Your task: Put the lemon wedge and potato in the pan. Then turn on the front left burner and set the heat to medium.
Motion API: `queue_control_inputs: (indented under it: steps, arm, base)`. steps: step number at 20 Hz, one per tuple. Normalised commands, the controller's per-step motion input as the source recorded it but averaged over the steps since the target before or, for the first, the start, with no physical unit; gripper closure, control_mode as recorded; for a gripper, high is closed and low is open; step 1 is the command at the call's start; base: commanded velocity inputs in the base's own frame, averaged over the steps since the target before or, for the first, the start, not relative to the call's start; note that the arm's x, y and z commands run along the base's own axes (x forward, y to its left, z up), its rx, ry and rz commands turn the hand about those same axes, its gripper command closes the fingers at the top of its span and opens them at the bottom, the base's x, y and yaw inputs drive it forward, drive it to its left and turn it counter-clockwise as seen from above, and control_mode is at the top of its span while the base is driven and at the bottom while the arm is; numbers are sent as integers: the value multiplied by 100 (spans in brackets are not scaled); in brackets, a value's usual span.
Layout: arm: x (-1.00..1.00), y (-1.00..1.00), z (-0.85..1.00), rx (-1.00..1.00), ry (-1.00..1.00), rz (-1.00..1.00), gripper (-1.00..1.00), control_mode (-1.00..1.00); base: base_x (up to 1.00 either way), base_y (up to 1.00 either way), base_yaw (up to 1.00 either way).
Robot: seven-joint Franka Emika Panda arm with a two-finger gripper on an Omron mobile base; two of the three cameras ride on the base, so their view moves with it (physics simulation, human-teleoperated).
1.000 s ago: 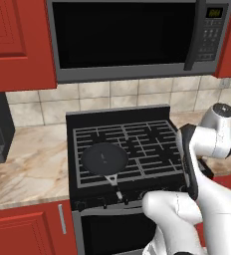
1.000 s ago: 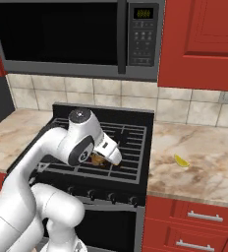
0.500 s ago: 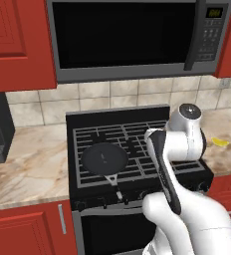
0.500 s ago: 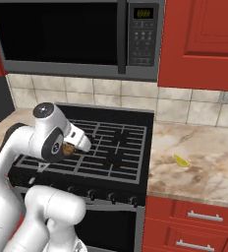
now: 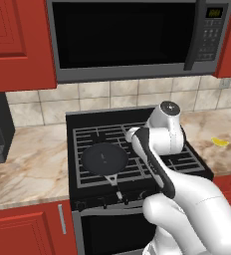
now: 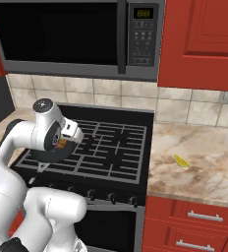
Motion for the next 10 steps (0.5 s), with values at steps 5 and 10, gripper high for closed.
queue_control_inputs:
  steps: [5,10]
  arm:
    - [42,4,-24,0,21,5,100,-100]
    - [16,3,-19,-5,21,0,100,-100]
  base:
    - [0,0,0]
    - [0,0,0]
